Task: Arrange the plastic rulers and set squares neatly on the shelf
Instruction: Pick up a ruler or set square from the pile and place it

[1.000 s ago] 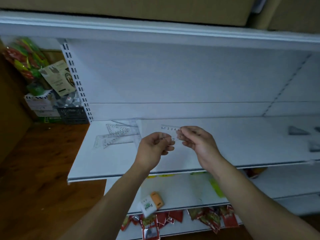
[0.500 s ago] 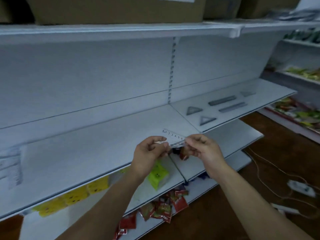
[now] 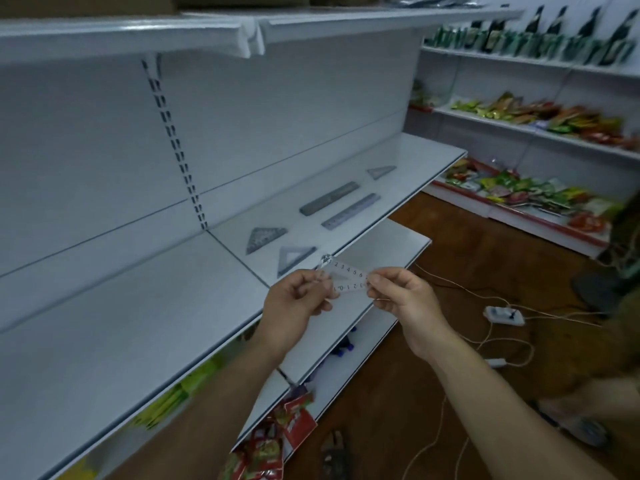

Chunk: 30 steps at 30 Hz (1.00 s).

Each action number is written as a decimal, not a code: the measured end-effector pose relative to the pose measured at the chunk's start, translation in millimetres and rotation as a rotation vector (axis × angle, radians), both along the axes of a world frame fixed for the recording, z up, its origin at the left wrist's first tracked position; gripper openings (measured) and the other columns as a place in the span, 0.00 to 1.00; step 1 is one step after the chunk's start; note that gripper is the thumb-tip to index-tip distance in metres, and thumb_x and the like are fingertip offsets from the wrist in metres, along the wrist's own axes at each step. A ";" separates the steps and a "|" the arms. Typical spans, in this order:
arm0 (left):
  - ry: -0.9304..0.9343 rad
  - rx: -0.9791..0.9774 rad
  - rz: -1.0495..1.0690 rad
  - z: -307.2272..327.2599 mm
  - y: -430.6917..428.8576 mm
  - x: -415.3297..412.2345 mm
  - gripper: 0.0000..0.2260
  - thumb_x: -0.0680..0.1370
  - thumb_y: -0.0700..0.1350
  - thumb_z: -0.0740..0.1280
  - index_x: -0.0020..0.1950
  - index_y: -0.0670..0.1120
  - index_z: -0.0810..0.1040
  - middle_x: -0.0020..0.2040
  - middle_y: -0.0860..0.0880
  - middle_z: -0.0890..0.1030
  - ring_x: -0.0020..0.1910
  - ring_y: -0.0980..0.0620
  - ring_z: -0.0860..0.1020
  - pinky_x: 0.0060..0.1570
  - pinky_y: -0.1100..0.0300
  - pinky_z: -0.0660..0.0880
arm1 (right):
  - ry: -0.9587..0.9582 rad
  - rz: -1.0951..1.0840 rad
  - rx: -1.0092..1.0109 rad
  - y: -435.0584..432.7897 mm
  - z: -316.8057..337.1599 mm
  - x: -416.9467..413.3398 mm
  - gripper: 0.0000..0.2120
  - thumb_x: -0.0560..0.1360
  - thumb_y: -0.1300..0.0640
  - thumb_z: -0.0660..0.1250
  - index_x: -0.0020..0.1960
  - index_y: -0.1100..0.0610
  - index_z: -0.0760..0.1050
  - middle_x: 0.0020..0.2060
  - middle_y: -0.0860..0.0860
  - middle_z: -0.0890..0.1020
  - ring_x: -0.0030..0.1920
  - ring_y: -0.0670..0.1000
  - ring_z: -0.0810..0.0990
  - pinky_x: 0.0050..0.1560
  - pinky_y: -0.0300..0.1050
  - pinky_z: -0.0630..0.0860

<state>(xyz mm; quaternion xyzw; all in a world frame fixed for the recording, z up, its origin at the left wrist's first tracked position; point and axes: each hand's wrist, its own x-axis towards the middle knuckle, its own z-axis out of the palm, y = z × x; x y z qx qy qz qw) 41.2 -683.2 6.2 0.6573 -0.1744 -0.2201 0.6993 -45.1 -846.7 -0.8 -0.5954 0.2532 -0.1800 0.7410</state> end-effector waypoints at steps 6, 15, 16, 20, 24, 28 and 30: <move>0.001 -0.012 -0.018 0.2 -94.7 62.8 0.05 0.77 0.36 0.67 0.46 0.45 0.80 0.37 0.49 0.85 0.33 0.55 0.79 0.37 0.65 0.76 | -0.006 -0.034 -0.015 -87.8 4.6 55.3 0.02 0.74 0.62 0.69 0.46 0.57 0.79 0.38 0.52 0.82 0.39 0.46 0.81 0.41 0.41 0.74; 0.038 -0.047 -0.014 8.5 -205.3 135.6 0.04 0.76 0.35 0.68 0.44 0.43 0.80 0.34 0.49 0.84 0.30 0.58 0.79 0.33 0.68 0.75 | 0.018 -0.046 -0.059 -196.0 9.4 128.8 0.04 0.75 0.60 0.69 0.48 0.59 0.80 0.38 0.52 0.83 0.39 0.46 0.81 0.40 0.38 0.75; 0.033 -0.044 -0.016 8.3 -214.3 139.9 0.04 0.77 0.35 0.68 0.44 0.43 0.80 0.35 0.49 0.84 0.30 0.58 0.79 0.33 0.68 0.74 | 0.019 -0.045 -0.056 -206.3 9.2 134.4 0.04 0.75 0.60 0.69 0.48 0.59 0.80 0.39 0.52 0.83 0.39 0.46 0.81 0.39 0.37 0.75; 0.023 -0.026 0.023 6.5 -250.6 161.6 0.05 0.77 0.35 0.67 0.44 0.44 0.80 0.36 0.48 0.84 0.31 0.58 0.79 0.34 0.68 0.75 | 0.000 0.007 -0.060 -247.0 6.6 161.0 0.04 0.75 0.60 0.69 0.48 0.59 0.80 0.40 0.52 0.83 0.41 0.46 0.81 0.42 0.38 0.75; 0.040 0.015 0.114 -2.4 -287.3 186.1 0.03 0.76 0.36 0.68 0.44 0.43 0.79 0.37 0.48 0.84 0.32 0.56 0.80 0.35 0.66 0.76 | -0.004 0.072 -0.071 -289.6 0.8 198.8 0.02 0.74 0.62 0.69 0.46 0.59 0.80 0.38 0.51 0.83 0.39 0.46 0.81 0.42 0.40 0.76; 0.034 0.044 0.271 -14.3 -332.3 212.1 0.02 0.76 0.36 0.69 0.44 0.42 0.79 0.36 0.50 0.84 0.36 0.53 0.81 0.38 0.62 0.78 | -0.016 0.200 -0.148 -342.4 -3.7 243.0 0.02 0.74 0.64 0.68 0.45 0.59 0.80 0.37 0.51 0.84 0.38 0.46 0.81 0.39 0.36 0.76; 0.049 0.066 0.357 -16.3 -356.6 220.5 0.02 0.76 0.36 0.68 0.47 0.40 0.79 0.36 0.49 0.84 0.34 0.54 0.80 0.36 0.62 0.78 | -0.010 0.274 -0.201 -370.6 -4.3 262.6 0.02 0.74 0.64 0.69 0.45 0.59 0.79 0.38 0.52 0.84 0.38 0.46 0.81 0.40 0.36 0.77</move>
